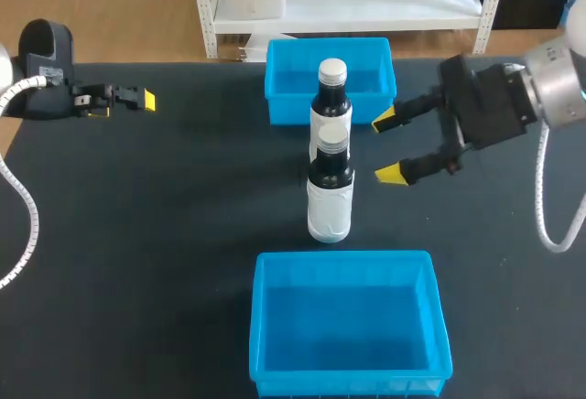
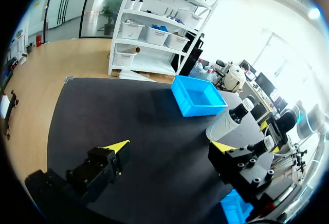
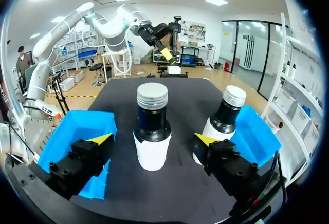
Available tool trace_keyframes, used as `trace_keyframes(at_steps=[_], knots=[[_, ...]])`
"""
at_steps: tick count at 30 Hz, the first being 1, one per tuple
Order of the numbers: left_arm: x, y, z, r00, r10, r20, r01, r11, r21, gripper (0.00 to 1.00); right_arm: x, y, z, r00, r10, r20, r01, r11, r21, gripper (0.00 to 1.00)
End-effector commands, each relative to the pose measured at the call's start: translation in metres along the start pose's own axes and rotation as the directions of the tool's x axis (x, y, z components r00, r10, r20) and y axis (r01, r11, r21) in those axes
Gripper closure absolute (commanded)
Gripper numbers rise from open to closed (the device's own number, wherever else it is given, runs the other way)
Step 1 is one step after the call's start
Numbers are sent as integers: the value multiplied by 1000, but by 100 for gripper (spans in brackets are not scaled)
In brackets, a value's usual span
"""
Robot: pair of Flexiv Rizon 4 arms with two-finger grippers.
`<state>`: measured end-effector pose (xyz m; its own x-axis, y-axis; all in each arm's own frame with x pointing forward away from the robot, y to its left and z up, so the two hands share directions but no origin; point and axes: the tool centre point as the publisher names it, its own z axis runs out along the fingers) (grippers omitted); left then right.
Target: Pick up the bottle, and place it in the far bin if it is heavy, or in the near bin if it is light.
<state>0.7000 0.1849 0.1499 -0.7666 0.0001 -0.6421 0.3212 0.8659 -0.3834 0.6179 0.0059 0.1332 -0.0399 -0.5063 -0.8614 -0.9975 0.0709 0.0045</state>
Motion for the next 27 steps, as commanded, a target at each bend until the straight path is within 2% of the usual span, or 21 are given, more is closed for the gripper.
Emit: trace_keyframes(at_steps=[1,10,27], knots=[[0,0,0,1000,0,0,0,1000,0,0,-3,0,14,1000,4,-6,-4,1000,-6,0],[0,0,0,1000,0,0,0,1000,0,0,-15,6,38,1000,1,-1,-1,999,-37,0],[0,0,0,1000,0,0,0,1000,0,0,-21,4,60,999,20,28,-18,998,-65,0]])
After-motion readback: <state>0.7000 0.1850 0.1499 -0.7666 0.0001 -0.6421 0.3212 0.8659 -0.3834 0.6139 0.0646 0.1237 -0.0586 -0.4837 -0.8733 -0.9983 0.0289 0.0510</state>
